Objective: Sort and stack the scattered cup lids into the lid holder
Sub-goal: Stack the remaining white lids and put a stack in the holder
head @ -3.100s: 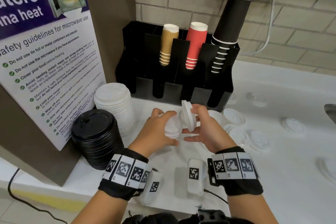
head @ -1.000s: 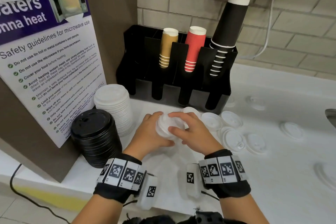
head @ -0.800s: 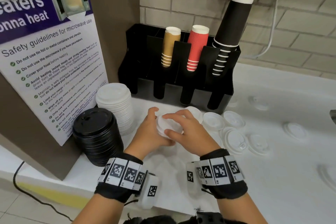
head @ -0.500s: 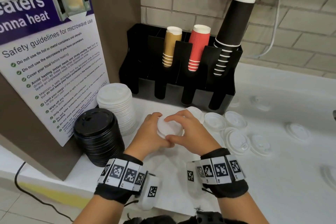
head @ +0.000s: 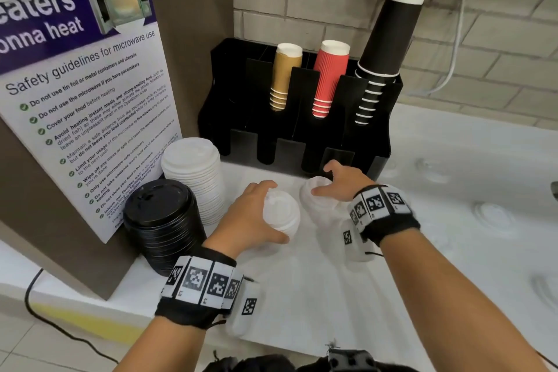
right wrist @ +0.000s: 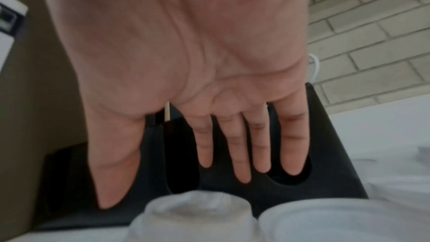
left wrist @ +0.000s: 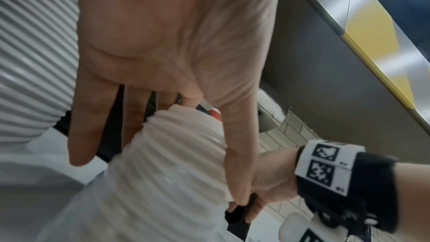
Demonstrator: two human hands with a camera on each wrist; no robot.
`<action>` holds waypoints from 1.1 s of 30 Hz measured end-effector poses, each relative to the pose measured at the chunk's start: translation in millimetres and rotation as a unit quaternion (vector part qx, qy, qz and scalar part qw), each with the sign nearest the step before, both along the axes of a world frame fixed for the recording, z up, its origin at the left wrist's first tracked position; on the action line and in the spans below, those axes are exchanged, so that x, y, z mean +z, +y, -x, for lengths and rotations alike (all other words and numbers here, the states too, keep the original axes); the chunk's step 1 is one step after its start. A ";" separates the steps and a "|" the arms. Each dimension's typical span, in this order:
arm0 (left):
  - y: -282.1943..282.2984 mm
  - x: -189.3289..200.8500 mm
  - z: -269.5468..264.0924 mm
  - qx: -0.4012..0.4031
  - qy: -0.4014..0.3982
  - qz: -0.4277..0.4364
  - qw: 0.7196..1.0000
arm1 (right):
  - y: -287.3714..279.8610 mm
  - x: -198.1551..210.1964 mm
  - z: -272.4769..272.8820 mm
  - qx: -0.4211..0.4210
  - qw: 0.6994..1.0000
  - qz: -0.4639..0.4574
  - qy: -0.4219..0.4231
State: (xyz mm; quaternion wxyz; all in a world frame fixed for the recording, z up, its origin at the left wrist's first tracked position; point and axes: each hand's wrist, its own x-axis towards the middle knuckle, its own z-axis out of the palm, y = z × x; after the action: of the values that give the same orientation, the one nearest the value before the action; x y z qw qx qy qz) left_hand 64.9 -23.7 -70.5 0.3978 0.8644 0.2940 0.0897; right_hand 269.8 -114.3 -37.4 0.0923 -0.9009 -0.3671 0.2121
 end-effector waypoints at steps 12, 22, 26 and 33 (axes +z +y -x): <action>4.1 2.0 4.8 -0.002 -0.028 0.029 0.999 | -1.6 0.4 -4.8 0.017 1.000 0.004 0.012; 3.6 -0.9 3.1 0.006 -0.027 0.022 0.999 | -39.1 5.8 45.6 0.004 0.918 -0.340 0.204; 2.7 -3.2 2.7 0.019 -0.046 0.036 0.998 | -39.4 -6.6 68.6 0.063 0.911 -0.341 0.224; 3.4 -5.7 2.3 0.021 -0.058 0.048 0.997 | -32.3 -12.8 78.3 0.148 0.923 -0.321 0.153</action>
State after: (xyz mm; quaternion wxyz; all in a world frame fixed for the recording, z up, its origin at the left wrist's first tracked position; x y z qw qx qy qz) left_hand 62.6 -20.3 -76.2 0.4536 0.8312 0.2927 0.1332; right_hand 191.5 -146.6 -50.2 0.3992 -0.7151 -0.5257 0.2299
